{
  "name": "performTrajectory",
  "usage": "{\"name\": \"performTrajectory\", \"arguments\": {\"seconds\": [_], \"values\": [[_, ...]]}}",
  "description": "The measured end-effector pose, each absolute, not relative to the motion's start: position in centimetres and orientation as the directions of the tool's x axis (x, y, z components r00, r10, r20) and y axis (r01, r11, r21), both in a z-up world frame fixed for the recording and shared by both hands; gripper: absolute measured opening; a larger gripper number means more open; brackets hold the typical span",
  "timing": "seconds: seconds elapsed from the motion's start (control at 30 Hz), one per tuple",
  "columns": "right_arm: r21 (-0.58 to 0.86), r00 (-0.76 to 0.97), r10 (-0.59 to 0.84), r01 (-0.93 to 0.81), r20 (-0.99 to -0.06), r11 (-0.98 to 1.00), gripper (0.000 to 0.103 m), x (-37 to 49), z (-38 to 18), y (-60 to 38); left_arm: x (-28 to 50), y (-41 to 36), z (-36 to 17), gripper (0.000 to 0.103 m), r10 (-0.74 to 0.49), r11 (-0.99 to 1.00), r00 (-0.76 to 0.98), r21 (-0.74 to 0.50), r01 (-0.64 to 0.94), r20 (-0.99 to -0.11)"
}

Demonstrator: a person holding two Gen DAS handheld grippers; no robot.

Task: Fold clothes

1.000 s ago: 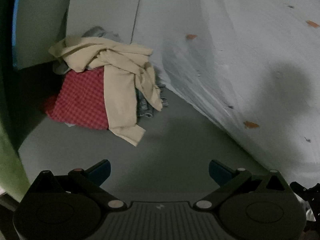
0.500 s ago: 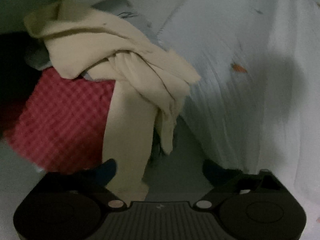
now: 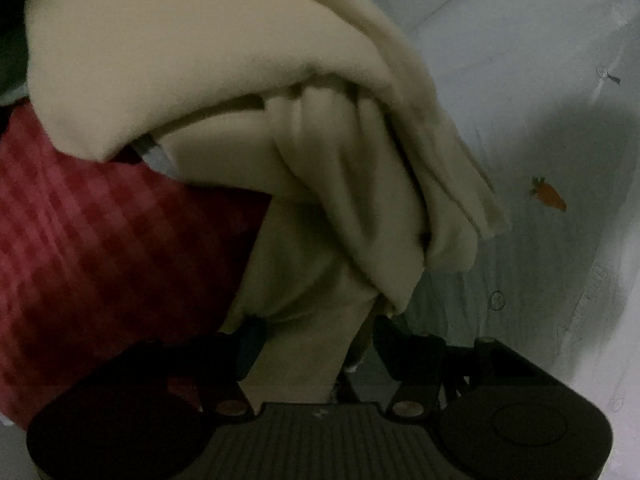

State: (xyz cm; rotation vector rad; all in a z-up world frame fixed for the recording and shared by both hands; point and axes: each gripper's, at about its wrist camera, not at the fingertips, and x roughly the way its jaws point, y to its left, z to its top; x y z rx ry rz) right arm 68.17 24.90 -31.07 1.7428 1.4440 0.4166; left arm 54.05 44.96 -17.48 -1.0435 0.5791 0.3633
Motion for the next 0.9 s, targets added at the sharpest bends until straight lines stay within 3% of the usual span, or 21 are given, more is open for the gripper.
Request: {"name": "performTrajectory", "arguments": {"seconds": [0.07, 0.1, 0.13, 0.17, 0.37, 0.47, 0.6, 0.7, 0.77, 0.83, 0.9], "values": [[0.74, 0.312, 0.923, 0.671, -0.225, -0.047, 0.037, 68.4, -31.3, 25.0, 54.4, 44.7, -17.3, 0.06, 0.009, 0.493, 0.79, -0.685, -0.537, -0.613], [0.743, 0.322, 0.921, 0.667, -0.218, -0.057, 0.031, 68.7, -31.3, 25.0, 54.5, 44.5, -17.2, 0.06, 0.009, 0.504, 0.788, -0.678, -0.535, -0.616], [0.769, 0.329, 0.921, 0.637, -0.209, -0.053, 0.009, 69.1, -31.0, 25.1, 54.6, 44.3, -17.1, 0.06, 0.011, 0.511, 0.786, -0.673, -0.535, -0.618], [0.798, 0.328, 0.917, 0.602, -0.226, -0.019, 0.007, 69.6, -30.2, 24.9, 54.6, 44.1, -16.9, 0.06, 0.014, 0.516, 0.784, -0.667, -0.537, -0.621], [0.955, 0.439, 0.855, 0.228, -0.275, 0.19, 0.005, 69.4, -20.6, 19.3, 54.4, 40.8, -13.2, 0.06, 0.077, 0.621, 0.75, -0.557, -0.552, -0.657], [0.957, 0.538, 0.794, 0.106, -0.284, 0.27, 0.004, 66.6, -15.6, 13.0, 53.2, 37.5, -10.8, 0.061, 0.114, 0.701, 0.755, -0.486, -0.522, -0.646], [0.903, 0.721, 0.618, 0.027, -0.315, 0.429, 0.004, 60.9, -10.1, 1.8, 50.8, 33.5, -9.2, 0.062, 0.07, 0.705, 0.778, -0.521, -0.481, -0.624], [0.759, 0.859, 0.347, 0.072, -0.376, 0.647, 0.004, 54.6, -7.1, -8.9, 49.3, 30.5, -9.3, 0.062, 0.042, 0.715, 0.775, -0.522, -0.464, -0.63], [0.603, 0.883, 0.109, 0.216, -0.456, 0.768, 0.005, 50.6, -6.7, -15.4, 48.7, 26.7, -10.1, 0.062, 0.021, 0.733, 0.758, -0.506, -0.455, -0.652], [0.46, 0.806, -0.046, 0.383, -0.59, 0.802, 0.005, 47.9, -7.9, -21.7, 48.0, 23.4, -11.4, 0.062, -0.021, 0.746, 0.735, -0.501, -0.44, -0.678], [0.441, 0.733, -0.088, 0.496, -0.675, 0.747, 0.006, 45.3, -9.9, -26.2, 47.6, 20.5, -12.9, 0.062, -0.087, 0.75, 0.699, -0.508, -0.424, -0.71]]}}
